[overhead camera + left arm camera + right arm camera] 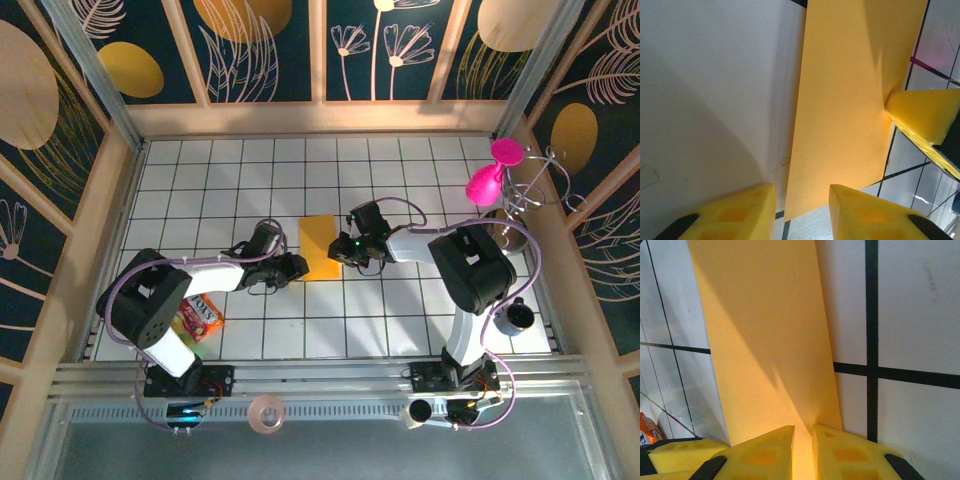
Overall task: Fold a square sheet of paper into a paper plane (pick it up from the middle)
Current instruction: Move the paper to the center of the table.
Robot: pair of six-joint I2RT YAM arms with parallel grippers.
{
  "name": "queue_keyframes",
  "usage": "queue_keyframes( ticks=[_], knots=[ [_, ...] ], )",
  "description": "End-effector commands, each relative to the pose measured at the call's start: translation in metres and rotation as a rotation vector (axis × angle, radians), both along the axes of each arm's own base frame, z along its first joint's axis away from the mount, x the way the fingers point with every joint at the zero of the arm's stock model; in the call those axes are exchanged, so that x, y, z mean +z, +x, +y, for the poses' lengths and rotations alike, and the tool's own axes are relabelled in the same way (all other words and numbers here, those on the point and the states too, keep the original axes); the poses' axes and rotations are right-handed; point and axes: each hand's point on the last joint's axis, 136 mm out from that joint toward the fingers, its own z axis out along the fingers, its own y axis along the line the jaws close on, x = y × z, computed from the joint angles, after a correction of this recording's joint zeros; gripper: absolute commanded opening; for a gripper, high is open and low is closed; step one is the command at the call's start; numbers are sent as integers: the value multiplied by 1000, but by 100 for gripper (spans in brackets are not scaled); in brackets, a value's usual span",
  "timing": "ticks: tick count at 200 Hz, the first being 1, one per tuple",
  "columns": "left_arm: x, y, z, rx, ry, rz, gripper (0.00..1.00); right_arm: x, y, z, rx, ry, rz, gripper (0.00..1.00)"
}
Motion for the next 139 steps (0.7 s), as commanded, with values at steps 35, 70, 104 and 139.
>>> queue_keyframes(
  ticks=[35, 70, 104, 139],
  knots=[
    [8, 2, -19, -57, -78, -6, 31, -31, -14, -18, -11, -70, 81, 18],
    [21, 11, -30, -66, -127, -45, 31, -31, -13, -19, -16, -72, 76, 18],
    [19, 23, -29, -55, -106, -67, 31, -30, -12, -19, -17, -69, 70, 18],
    [6, 37, -20, -23, -85, -53, 30, -27, -11, -18, -19, -61, 61, 18]
  ],
)
